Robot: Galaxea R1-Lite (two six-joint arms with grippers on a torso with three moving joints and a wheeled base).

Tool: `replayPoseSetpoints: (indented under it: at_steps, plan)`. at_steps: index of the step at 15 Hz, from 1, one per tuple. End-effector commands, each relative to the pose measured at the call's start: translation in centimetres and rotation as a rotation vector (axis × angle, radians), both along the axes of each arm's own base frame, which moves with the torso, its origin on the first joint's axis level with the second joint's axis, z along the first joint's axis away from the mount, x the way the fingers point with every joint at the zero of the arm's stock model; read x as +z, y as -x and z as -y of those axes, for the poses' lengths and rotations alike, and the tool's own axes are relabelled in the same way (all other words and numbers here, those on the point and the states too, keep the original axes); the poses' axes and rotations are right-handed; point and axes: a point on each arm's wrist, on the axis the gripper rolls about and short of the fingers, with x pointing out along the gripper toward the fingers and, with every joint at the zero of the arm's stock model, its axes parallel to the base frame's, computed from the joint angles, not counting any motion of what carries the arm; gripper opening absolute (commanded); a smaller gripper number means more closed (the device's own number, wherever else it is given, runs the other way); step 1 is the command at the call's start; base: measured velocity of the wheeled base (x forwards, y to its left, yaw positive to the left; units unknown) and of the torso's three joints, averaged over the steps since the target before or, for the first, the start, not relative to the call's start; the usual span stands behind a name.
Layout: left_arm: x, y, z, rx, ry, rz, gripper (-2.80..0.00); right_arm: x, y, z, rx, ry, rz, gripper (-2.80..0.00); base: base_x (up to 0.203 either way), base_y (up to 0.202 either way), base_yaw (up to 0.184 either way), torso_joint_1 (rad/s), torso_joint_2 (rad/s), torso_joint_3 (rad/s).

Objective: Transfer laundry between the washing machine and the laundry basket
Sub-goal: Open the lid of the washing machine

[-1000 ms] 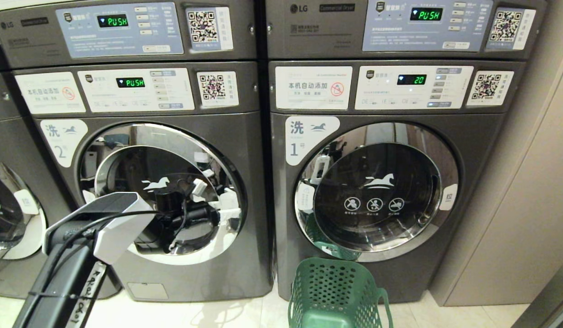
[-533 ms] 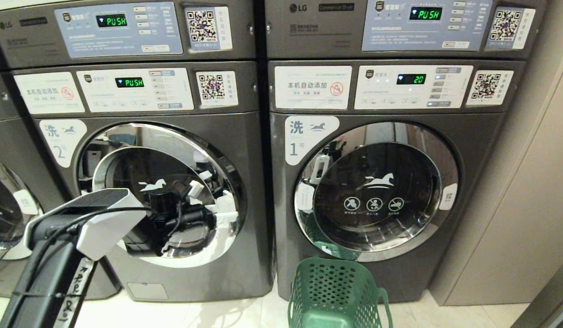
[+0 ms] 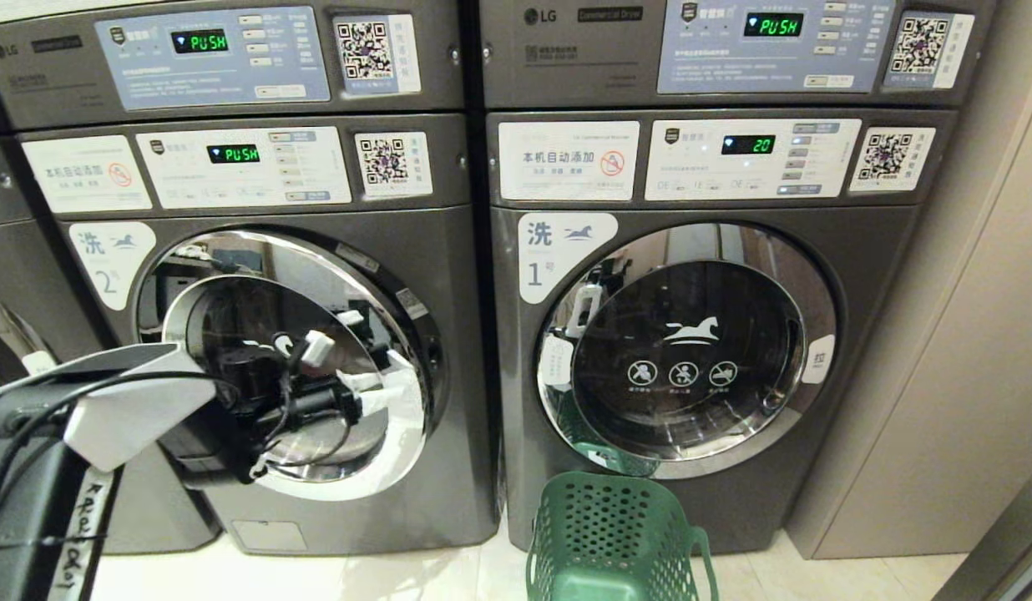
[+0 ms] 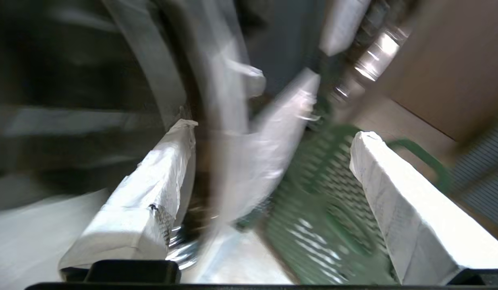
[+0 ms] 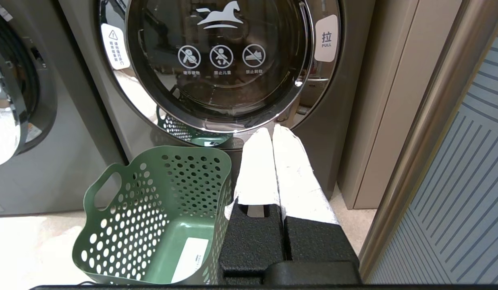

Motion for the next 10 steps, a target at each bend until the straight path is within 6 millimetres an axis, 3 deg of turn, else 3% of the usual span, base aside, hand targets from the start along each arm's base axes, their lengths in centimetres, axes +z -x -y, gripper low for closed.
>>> replayPoseSetpoints:
  at_steps: [1,4,7,10]
  plan:
    - [0.7,0.2,-1.0,0.022,0.001,0.005,0.0,0.0,0.0,0.0,-0.001,-0.001,-0.001,-2.8,0.0,0.0,0.0,0.0,0.0,0.0]
    - [0.7,0.5,-2.2,0.048,0.002,0.014,0.0,0.0,0.0,0.0,-0.001,0.001,-0.001,-2.8,0.0,0.0,0.0,0.0,0.0,0.0]
    - [1.4,2.3,-2.6,0.061,0.004,-0.016,0.0,0.0,0.0,0.0,0.0,-0.001,0.001,-2.8,0.0,0.0,0.0,0.0,0.0,0.0]
    - [5.7,6.4,-2.7,0.1,-0.005,0.004,0.0,0.0,0.0,0.0,-0.001,0.0,-0.001,-2.8,0.0,0.0,0.0,0.0,0.0,0.0]
